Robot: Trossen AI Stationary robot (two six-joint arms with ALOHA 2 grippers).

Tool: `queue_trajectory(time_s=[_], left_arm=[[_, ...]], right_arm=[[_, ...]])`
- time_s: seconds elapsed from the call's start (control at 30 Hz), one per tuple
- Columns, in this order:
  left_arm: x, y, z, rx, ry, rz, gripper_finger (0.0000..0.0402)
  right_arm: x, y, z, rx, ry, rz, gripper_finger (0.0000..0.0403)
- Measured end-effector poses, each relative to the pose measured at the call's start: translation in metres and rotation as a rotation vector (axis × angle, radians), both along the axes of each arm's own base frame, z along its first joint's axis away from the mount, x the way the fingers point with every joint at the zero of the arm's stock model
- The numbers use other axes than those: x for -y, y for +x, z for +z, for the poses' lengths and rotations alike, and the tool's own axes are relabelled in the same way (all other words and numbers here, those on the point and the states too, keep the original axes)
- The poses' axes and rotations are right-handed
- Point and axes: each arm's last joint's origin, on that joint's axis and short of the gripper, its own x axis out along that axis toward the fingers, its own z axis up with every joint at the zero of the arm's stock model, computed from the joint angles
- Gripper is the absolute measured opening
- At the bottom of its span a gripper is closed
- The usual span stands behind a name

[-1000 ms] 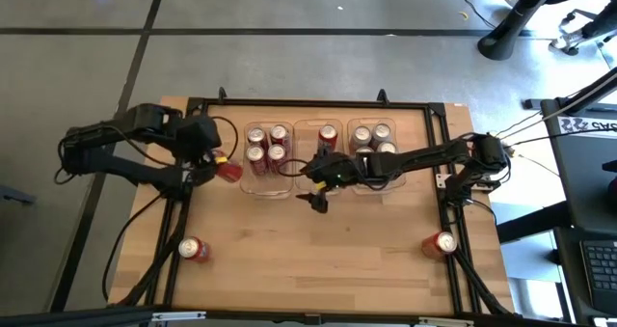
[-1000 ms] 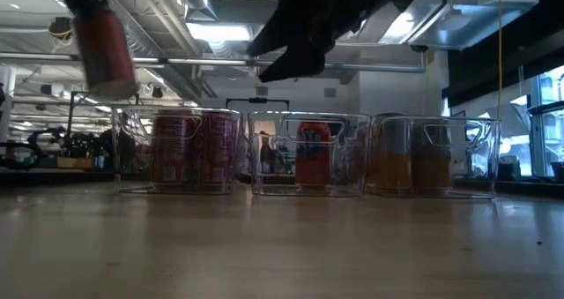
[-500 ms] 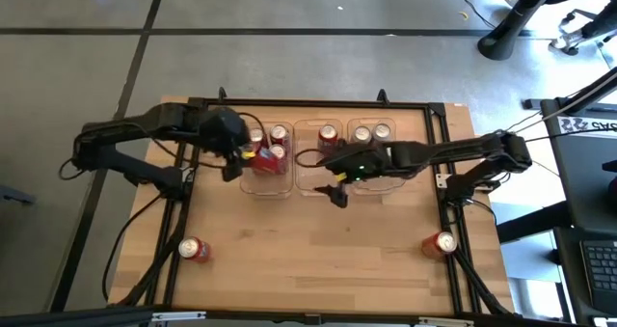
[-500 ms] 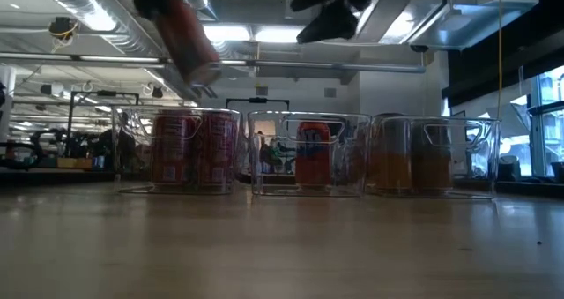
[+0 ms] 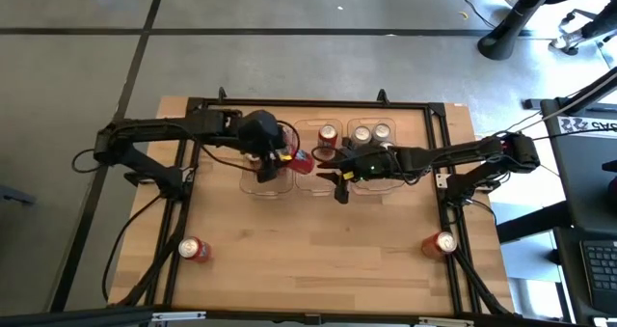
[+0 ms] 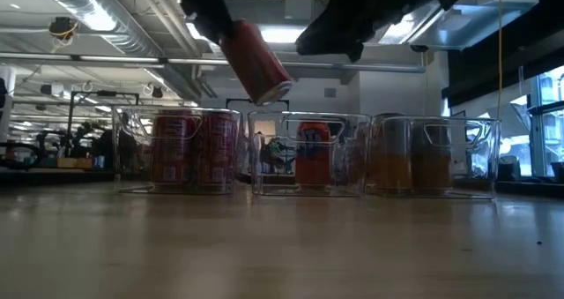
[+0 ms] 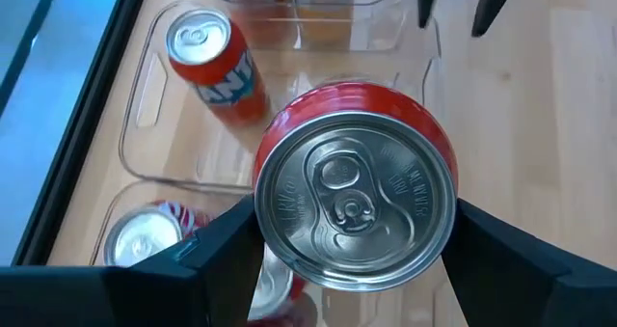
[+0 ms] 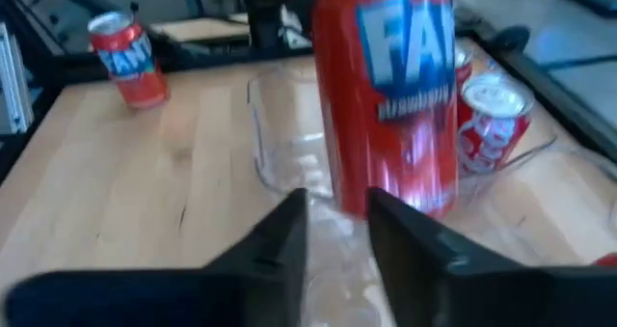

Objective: Sort soda cans
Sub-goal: Put the top orange soda can into the middle transparent bin

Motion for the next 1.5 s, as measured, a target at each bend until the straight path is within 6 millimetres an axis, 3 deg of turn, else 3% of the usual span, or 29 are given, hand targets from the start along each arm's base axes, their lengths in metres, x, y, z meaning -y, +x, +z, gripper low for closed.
queue_trajectory(time_s=[0.23, 0.53, 0.9, 1.07, 1.5], left_arm=[[-0.001, 0.011, -0.001, 0.051, 0.04, -0.037, 0.0264], [-0.006, 0.023, 0.001, 0.143, 0.073, -0.043, 0.0252], [-0.024, 0.049, -0.026, 0.112, 0.06, 0.009, 0.0249], [-0.035, 0.052, -0.03, 0.12, 0.055, 0.067, 0.0249], [-0.063, 0.057, -0.061, -0.007, 0.027, 0.172, 0.0252]], right_arm=[[0.013, -0.002, -0.011, 0.02, -0.08, -0.125, 0.0007], [0.015, -0.007, -0.027, 0.014, -0.093, -0.176, 0.0019], [0.015, -0.009, -0.034, -0.018, -0.1, -0.195, 0.0009], [0.015, -0.01, -0.036, -0.04, -0.098, -0.202, 0.0005], [0.015, -0.011, -0.038, -0.061, -0.072, -0.226, 0.0004]])
